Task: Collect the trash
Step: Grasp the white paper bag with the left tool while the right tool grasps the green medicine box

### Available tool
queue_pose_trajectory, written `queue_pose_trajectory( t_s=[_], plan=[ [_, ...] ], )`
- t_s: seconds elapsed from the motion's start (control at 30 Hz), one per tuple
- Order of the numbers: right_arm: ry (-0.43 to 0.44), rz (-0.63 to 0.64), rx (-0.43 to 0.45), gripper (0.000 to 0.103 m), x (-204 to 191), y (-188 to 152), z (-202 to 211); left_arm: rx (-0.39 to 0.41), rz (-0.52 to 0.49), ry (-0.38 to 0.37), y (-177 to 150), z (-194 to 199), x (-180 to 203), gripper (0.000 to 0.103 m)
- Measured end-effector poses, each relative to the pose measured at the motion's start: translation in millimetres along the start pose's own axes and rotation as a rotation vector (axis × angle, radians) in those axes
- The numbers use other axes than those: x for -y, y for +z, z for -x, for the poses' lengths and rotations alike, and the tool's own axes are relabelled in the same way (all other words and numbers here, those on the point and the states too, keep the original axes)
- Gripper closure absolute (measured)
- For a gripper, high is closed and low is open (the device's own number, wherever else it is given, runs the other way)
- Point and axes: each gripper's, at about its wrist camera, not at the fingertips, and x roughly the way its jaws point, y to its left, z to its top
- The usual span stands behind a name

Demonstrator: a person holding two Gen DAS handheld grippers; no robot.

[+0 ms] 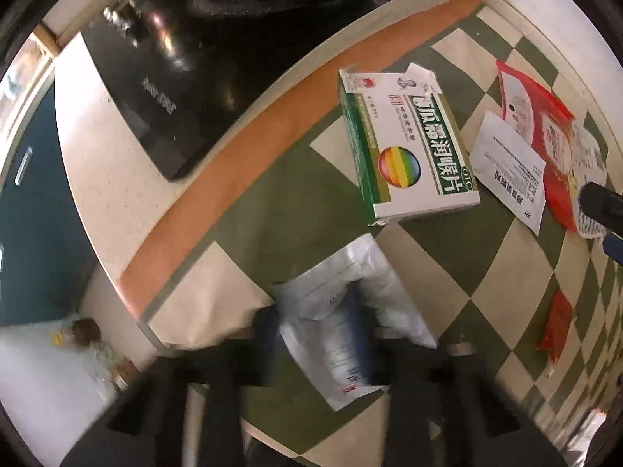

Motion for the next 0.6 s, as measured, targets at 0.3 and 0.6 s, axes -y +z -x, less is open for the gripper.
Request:
queue_pose_trajectory(
  t_s=[0.3,0.6],
  plan=[
    [0.091,0.107,-0.028,0.0,-63.9,5.3,-21.6,0.088,0.105,0.119,3.7,24.0,-75.6,0.103],
    [-0.009,0.316,-0.042,0.004,-163.3,-4.9,-61.4,0.134,0.228,0.22,40.2,26.8,-126.2,0.103]
  ],
)
